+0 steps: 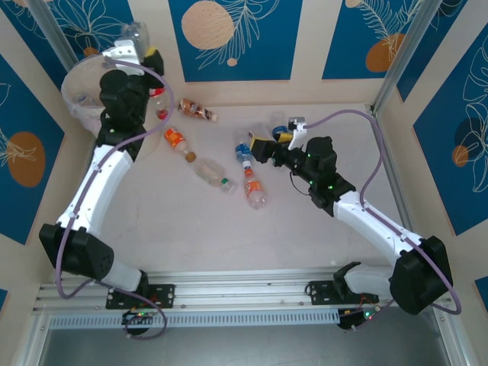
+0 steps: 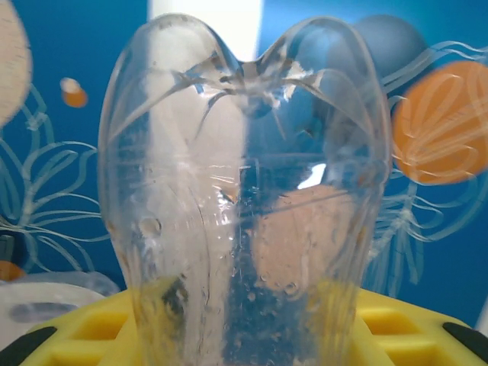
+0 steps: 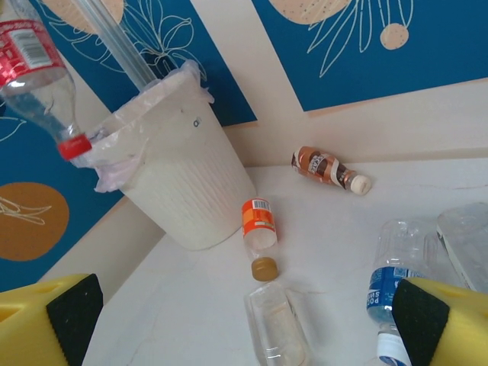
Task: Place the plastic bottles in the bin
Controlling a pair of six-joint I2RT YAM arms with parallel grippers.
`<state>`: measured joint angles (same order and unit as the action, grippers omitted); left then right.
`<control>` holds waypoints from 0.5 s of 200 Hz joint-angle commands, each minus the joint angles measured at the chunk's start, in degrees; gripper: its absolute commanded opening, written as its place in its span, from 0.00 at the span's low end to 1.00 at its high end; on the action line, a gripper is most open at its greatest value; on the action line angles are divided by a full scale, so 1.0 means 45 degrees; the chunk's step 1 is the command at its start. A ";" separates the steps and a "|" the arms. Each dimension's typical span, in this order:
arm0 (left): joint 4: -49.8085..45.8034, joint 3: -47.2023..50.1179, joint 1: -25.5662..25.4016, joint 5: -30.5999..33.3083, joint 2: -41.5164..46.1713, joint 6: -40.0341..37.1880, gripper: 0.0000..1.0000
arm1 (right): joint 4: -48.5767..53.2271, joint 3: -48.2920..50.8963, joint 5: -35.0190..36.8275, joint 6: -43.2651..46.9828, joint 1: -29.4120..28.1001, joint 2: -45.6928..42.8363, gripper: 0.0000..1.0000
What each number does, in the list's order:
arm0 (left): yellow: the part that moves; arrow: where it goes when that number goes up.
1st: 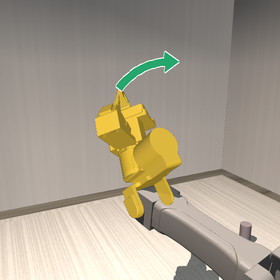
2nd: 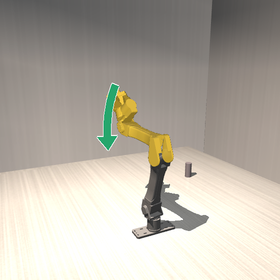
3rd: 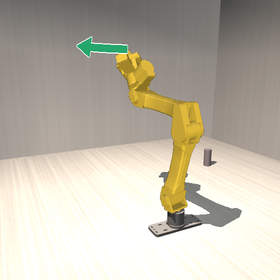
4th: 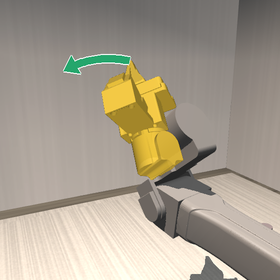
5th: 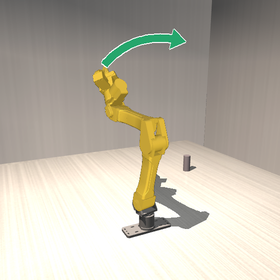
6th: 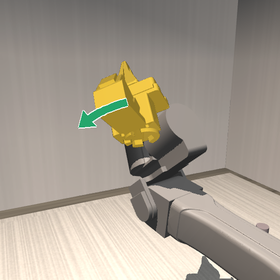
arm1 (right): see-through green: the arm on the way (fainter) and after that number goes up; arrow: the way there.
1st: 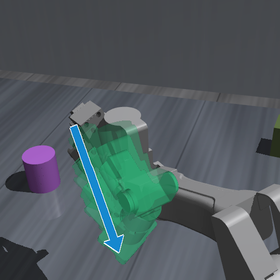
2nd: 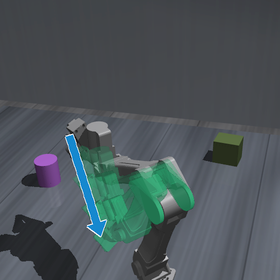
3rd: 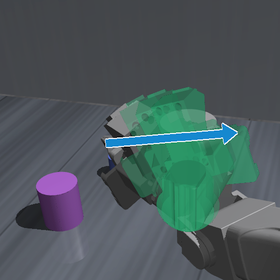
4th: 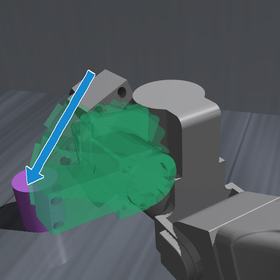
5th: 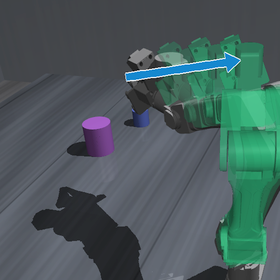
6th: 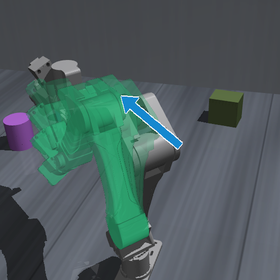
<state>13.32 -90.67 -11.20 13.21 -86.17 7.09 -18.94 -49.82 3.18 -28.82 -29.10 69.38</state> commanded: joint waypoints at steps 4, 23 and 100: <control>0.1240 -0.1160 0.0519 0.0569 -0.0700 -0.0290 0.43 | -0.0149 0.0206 0.0005 0.0481 -0.0212 -0.0496 1.00; 0.1234 -0.2033 0.0777 0.0615 -0.1648 -0.0714 0.43 | -0.0471 0.0537 0.0602 0.0581 -0.0253 -0.0320 1.00; -0.0457 -0.8096 0.2447 0.1041 -0.6203 -0.2211 0.44 | -0.0145 -0.0580 0.1415 0.1224 -0.0111 0.1737 1.00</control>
<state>14.22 -118.58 -3.18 16.69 -109.82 0.69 -19.86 -48.45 7.46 -24.91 -29.95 74.89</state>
